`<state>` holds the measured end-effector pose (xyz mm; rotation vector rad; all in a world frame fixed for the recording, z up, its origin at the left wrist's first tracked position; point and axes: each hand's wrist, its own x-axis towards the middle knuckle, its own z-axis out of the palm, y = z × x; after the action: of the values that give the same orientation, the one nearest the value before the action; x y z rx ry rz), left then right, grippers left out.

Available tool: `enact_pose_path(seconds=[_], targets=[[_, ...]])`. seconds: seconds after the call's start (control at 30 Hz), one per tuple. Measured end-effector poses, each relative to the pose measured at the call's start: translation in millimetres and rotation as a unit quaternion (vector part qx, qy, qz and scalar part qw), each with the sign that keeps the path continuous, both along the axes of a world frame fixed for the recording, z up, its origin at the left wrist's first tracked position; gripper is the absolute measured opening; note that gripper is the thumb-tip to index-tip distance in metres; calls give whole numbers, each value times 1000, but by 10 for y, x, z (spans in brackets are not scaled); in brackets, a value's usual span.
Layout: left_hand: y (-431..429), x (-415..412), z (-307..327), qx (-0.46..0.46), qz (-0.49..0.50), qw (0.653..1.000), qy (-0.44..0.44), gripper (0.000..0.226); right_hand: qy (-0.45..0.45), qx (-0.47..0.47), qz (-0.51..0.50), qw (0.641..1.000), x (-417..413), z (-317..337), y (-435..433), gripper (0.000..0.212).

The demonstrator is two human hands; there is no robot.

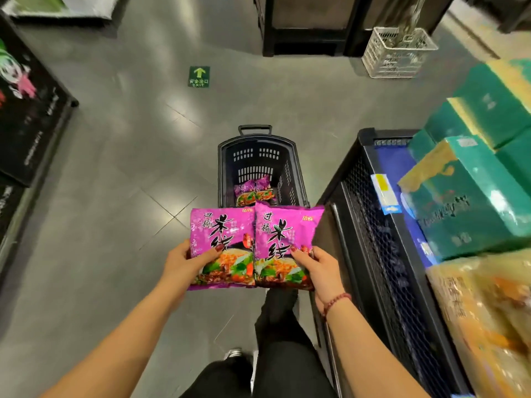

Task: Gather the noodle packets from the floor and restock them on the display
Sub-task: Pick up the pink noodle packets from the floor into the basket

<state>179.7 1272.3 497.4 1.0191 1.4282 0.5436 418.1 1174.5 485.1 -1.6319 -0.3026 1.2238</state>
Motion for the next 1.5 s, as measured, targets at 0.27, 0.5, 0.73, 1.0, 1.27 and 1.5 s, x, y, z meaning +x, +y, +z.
enact_pose_path(seconds=[0.27,0.5,0.73,1.0,1.27,1.5], targets=[[1002,666,-53,-3,43,999,1,22,2,-31,46,998,689,-114,1296,24],[1777,834,-162,-23,32,999,3,21,18,-74,43,996,878,-205,2116,27],[2654,854,-469,-65,8,997,29,37,0,-100,37,994,938,-506,2791,33],[3231,1293,-1308,-101,14,994,37,22,-24,-143,61,988,1323,-1288,3520,11],[3401,1923,-2969,-154,95,983,32,20,-106,-177,99,973,1594,-2909,3987,37],[3431,2129,-4365,-171,100,977,80,24,-130,-209,133,960,1676,-4372,4116,40]])
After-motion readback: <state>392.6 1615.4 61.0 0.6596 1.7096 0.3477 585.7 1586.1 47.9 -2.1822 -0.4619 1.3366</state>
